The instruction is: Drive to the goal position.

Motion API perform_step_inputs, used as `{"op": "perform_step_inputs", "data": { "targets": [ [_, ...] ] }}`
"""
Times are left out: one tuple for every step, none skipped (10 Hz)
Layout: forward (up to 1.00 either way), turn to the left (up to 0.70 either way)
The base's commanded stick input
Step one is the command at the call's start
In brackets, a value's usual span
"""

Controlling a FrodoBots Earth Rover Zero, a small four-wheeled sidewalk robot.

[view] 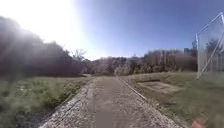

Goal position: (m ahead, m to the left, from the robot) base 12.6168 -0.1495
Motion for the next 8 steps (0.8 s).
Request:
{"op": "perform_step_inputs", "data": {
  "targets": [
    [0.5,0.0],
    [0.5,0.0],
    [0.5,0.0],
    [0.5,0.0],
    [0.5,0.0],
    [0.5,0.0],
    [0.5,0.0],
    [0.5,0.0]
  ]
}}
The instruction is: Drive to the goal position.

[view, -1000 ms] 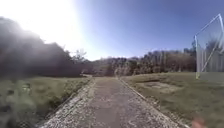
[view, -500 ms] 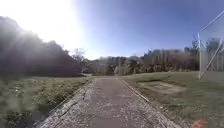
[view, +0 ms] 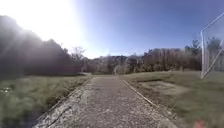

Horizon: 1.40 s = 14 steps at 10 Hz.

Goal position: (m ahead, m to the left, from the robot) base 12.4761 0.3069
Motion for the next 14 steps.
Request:
{"op": "perform_step_inputs", "data": {
  "targets": [
    [0.5,0.0],
    [0.5,0.0],
    [0.5,0.0],
    [0.5,0.0],
    [0.5,0.0],
    [0.5,0.0],
    [0.5,0.0],
    [0.5,0.0],
    [0.5,0.0],
    [0.5,0.0],
    [0.5,0.0],
    [0.5,0.0],
    [0.5,0.0],
    [0.5,0.0]
  ]
}}
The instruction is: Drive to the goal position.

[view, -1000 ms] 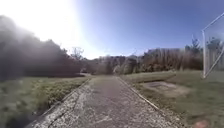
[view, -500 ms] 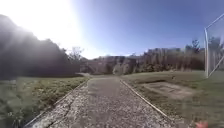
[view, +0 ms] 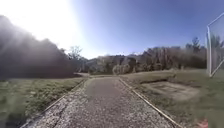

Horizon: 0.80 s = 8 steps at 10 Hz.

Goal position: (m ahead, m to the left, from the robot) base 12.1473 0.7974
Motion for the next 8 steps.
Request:
{"op": "perform_step_inputs", "data": {
  "targets": [
    [0.5,0.0],
    [0.5,0.0],
    [0.5,0.0],
    [0.5,0.1],
    [0.5,0.27],
    [0.5,0.09],
    [0.5,0.0],
    [0.5,0.0]
  ]
}}
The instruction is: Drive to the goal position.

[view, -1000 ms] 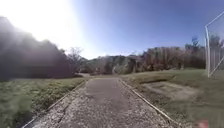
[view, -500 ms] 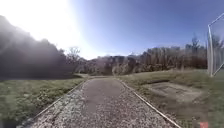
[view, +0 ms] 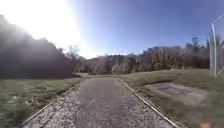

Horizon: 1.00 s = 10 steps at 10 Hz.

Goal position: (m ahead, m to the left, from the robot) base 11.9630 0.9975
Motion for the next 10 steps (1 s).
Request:
{"op": "perform_step_inputs", "data": {
  "targets": [
    [0.5,0.0],
    [0.5,0.0],
    [0.5,0.0],
    [0.5,0.15],
    [0.5,0.27],
    [0.5,0.27],
    [0.5,0.09],
    [0.5,0.27],
    [0.5,0.14],
    [0.5,0.01]
  ]
}}
